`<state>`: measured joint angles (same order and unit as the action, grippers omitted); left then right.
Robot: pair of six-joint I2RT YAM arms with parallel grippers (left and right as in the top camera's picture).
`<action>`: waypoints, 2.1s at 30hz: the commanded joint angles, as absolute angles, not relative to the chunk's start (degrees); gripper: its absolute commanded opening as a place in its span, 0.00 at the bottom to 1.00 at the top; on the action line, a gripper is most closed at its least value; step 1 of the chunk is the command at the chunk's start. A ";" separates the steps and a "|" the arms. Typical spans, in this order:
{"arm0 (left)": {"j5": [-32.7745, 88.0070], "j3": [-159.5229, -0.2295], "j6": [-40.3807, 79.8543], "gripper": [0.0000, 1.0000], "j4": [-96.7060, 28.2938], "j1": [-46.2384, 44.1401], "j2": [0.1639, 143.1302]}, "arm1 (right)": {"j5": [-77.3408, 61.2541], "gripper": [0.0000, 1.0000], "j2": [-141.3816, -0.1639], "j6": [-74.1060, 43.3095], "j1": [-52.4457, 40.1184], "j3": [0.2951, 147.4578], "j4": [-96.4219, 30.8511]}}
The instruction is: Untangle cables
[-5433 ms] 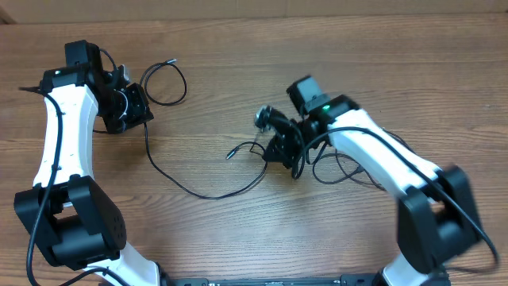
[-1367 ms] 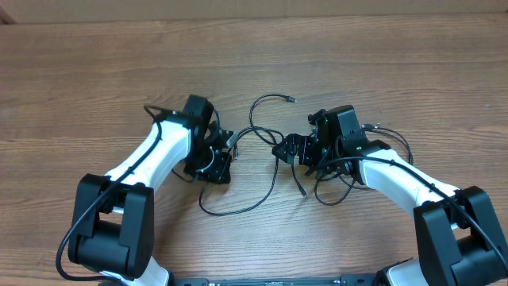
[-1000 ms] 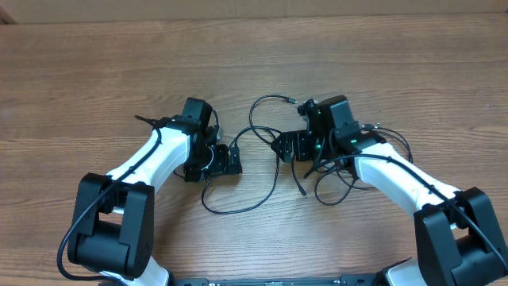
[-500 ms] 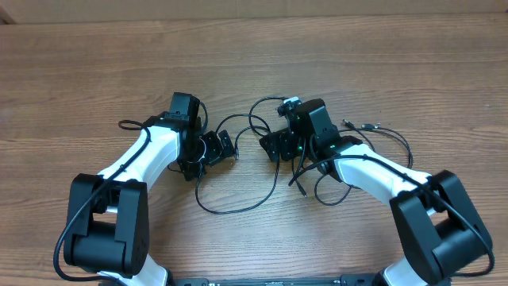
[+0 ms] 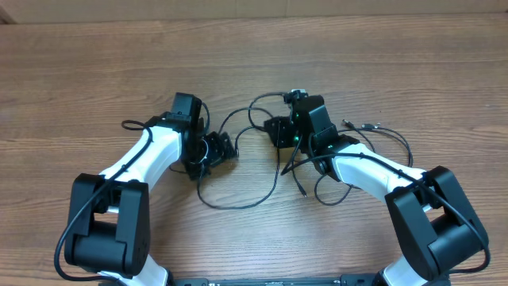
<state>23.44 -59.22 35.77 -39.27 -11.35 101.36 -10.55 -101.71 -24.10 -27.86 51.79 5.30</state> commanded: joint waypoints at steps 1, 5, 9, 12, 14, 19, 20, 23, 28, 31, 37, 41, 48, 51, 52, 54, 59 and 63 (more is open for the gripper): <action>25.43 -59.51 33.98 0.78 -40.03 -11.88 99.63 | -10.81 0.04 -102.04 -26.96 -28.16 52.71 5.13; 27.09 -65.04 26.00 1.00 -44.29 -9.45 97.62 | -12.84 0.04 -99.96 -27.00 -27.88 52.99 -0.08; 27.09 -74.24 19.66 0.99 -49.56 -7.44 94.24 | -13.17 0.04 -95.46 -26.98 -27.24 54.98 -8.82; 26.79 -79.50 17.98 1.00 -50.57 -7.03 92.16 | -14.13 0.04 -92.12 -27.00 -27.27 57.25 -16.40; 26.46 -81.52 18.09 0.99 -50.50 -7.05 91.42 | -17.30 0.04 -91.15 -27.49 -27.24 58.19 -20.67; 26.39 -82.21 19.75 0.99 -50.70 -7.05 91.64 | -24.25 0.04 -92.09 -30.59 -27.33 58.06 -31.94; 26.39 -82.21 19.75 1.00 -50.89 -7.05 91.79 | -23.57 0.04 -92.53 -29.91 -27.42 57.95 -34.13; 26.41 -82.21 19.75 0.99 -51.03 -7.11 92.16 | -18.35 0.19 -94.11 -27.77 -27.42 57.19 -35.24; 26.41 -82.17 19.73 0.99 -51.55 -7.14 92.53 | -12.88 1.00 -97.91 -22.79 -27.42 56.93 -30.70; 26.41 -82.17 19.70 1.00 -51.86 -7.14 92.55 | -12.88 1.00 -100.27 -19.09 -27.42 56.93 -27.31; 26.39 -82.17 19.68 1.00 -51.86 -7.14 92.55 | -13.15 0.76 -104.88 -18.59 -27.42 56.95 -21.89; 26.39 -82.17 19.68 1.00 -51.86 -7.14 92.55 | -14.92 0.53 -105.67 -18.83 -27.44 56.95 -20.40; 26.41 -82.17 19.70 0.99 -51.86 -7.14 92.55 | -13.91 0.75 -106.00 -19.22 -29.63 56.97 -19.20; 26.41 -82.17 19.70 1.00 -51.86 -7.14 92.55 | -13.28 0.73 -106.26 -19.22 -29.78 56.97 -17.54; 26.41 -82.17 19.70 1.00 -51.86 -7.14 92.55 | -13.30 0.71 -106.61 -19.38 -29.78 56.97 -16.95; 26.41 -82.17 19.70 0.99 -51.86 -7.14 92.55 | -13.61 0.63 -107.72 -21.32 -29.78 56.97 -16.80; 26.41 -82.17 19.70 1.00 -51.86 -7.14 92.55 | -19.44 0.15 -111.31 -22.70 -29.78 57.06 -15.64; 26.41 -82.17 19.70 1.00 -51.86 -7.14 92.55 | -22.39 0.04 -110.85 -22.02 -27.42 58.74 -16.19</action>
<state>25.96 -82.13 20.78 -51.92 -6.92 92.07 -19.92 -109.19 -22.20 -29.12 57.71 -14.96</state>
